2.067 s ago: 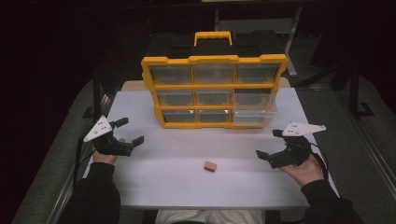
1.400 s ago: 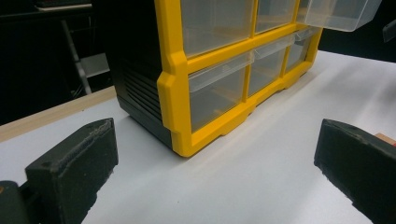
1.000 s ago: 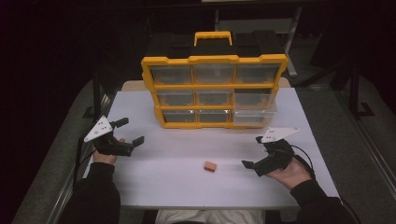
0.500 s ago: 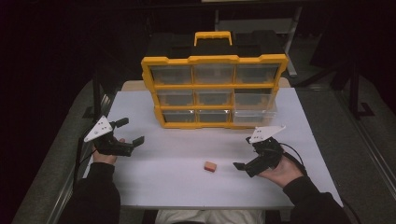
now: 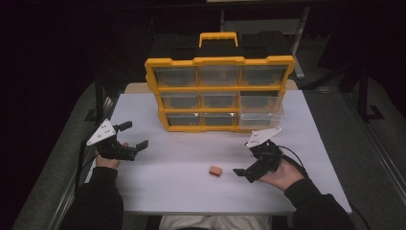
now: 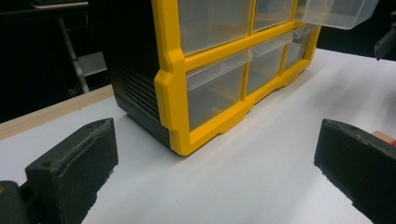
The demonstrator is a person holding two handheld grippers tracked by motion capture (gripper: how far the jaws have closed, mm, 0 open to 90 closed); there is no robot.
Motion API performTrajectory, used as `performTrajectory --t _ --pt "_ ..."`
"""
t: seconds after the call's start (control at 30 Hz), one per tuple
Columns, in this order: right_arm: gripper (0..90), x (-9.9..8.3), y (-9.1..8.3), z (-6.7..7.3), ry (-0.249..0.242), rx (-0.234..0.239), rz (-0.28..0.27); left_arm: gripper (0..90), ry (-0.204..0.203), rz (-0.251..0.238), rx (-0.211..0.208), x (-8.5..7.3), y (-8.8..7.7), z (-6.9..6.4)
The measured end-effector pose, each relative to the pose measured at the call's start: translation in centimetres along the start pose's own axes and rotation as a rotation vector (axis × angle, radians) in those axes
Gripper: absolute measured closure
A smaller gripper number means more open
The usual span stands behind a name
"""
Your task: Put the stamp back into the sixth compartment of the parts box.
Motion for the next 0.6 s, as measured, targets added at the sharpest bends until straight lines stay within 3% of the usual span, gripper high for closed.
performTrajectory --t 0.6 --pt "0.0 1.3 1.6 0.7 -0.039 0.051 0.062 0.0 0.0 0.001 -0.002 0.0 0.0 0.0"
Point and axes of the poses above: each handheld gripper's, and its own axes: y roughly forward along the jaws, x roughly out of its top, z roughly to its left, the point moved 5 cm from there along y, roughly forward along the jaws, and after that the axes turned 1 degree about -z, right-handed, at the moved point
